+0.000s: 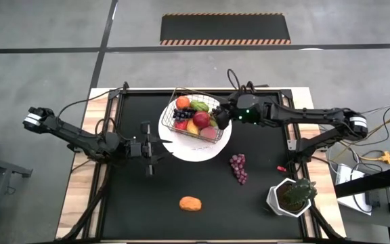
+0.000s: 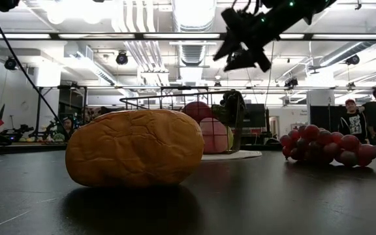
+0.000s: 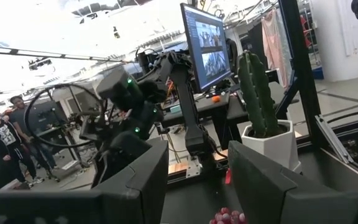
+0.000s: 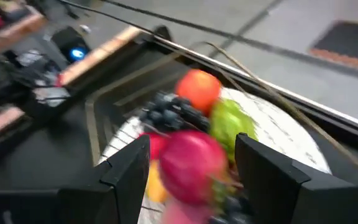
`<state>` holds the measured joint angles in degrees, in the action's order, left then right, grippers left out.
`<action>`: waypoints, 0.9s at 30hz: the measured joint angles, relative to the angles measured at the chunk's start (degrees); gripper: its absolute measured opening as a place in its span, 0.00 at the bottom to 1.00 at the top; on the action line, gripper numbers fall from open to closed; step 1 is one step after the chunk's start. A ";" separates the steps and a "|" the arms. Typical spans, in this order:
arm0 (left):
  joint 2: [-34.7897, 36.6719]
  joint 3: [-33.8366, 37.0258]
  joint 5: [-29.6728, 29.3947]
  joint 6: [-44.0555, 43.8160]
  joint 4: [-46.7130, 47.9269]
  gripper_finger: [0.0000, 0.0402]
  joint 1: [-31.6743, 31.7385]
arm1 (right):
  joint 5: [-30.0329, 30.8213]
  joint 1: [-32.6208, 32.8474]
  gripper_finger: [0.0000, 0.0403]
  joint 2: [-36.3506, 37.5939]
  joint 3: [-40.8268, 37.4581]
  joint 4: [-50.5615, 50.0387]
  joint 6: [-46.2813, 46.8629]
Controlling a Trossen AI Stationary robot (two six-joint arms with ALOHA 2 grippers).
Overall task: Build produce basket
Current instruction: Put the pink grapes into the silver basket
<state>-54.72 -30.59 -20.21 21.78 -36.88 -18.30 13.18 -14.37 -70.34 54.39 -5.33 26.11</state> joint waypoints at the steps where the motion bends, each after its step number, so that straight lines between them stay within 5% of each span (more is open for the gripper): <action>1: 0.00 0.00 0.00 0.00 0.00 0.37 0.02 | 0.00 0.74 0.54 -0.47 -0.11 1.87 -0.50; 8: 0.00 0.00 0.00 -0.09 0.00 0.37 0.00 | 0.34 8.11 0.54 -5.26 -0.24 15.74 -11.54; 17: 0.00 0.02 0.00 -0.22 0.00 0.37 0.00 | 1.60 19.58 0.54 -6.94 -0.29 16.93 -18.52; 27: -1.23 0.09 3.28 -6.46 -2.83 0.37 -0.98 | -3.73 30.81 0.54 0.11 5.84 -11.90 -8.85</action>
<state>-55.95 -30.50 -16.93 15.32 -39.72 -19.28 9.45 16.44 -70.24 60.23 -17.23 17.26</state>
